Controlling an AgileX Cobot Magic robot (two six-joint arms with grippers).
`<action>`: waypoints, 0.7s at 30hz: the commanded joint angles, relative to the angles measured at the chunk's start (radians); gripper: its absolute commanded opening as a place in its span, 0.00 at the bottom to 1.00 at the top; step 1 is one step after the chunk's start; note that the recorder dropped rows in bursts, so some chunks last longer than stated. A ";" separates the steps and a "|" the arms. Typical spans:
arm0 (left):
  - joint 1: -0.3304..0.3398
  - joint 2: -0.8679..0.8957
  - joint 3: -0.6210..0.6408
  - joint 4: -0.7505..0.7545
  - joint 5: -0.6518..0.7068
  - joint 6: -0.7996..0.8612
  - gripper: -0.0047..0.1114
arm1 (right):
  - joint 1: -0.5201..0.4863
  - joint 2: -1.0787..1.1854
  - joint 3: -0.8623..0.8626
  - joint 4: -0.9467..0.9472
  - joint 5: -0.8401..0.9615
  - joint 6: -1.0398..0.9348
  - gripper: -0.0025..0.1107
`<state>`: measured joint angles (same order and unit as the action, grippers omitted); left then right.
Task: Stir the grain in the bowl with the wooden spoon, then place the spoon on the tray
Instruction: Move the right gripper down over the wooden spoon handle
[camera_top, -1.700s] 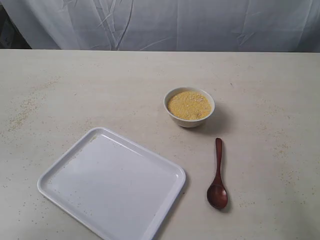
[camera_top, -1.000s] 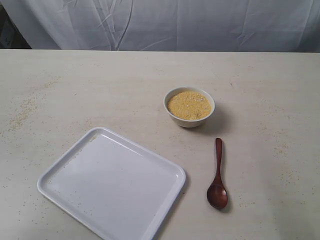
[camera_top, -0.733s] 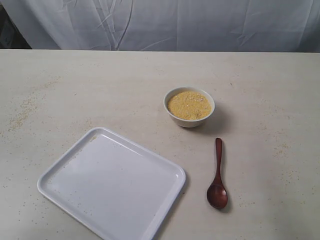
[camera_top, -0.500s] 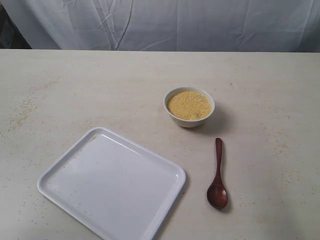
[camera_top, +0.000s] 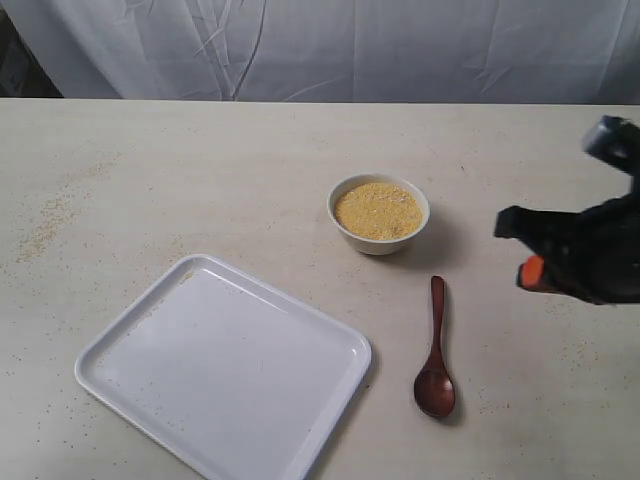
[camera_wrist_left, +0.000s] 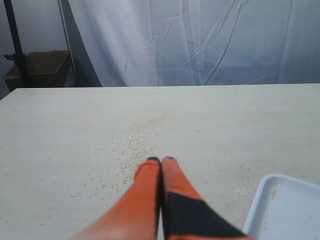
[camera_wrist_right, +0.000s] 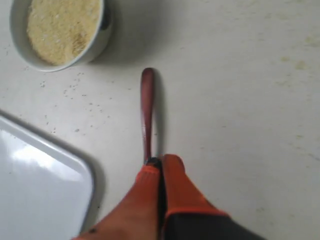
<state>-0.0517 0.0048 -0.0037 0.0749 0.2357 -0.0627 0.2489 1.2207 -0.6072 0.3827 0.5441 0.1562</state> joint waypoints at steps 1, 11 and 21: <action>0.001 -0.005 0.004 -0.003 -0.005 -0.003 0.04 | 0.164 0.161 -0.051 -0.097 -0.120 0.161 0.02; 0.001 -0.005 0.004 -0.003 -0.005 -0.003 0.04 | 0.310 0.470 -0.182 -0.367 -0.136 0.544 0.38; 0.001 -0.005 0.004 -0.003 -0.005 -0.003 0.04 | 0.331 0.587 -0.196 -0.647 -0.158 0.846 0.38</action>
<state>-0.0517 0.0048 -0.0037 0.0749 0.2357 -0.0627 0.5752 1.7920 -0.7972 -0.2085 0.3970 0.9518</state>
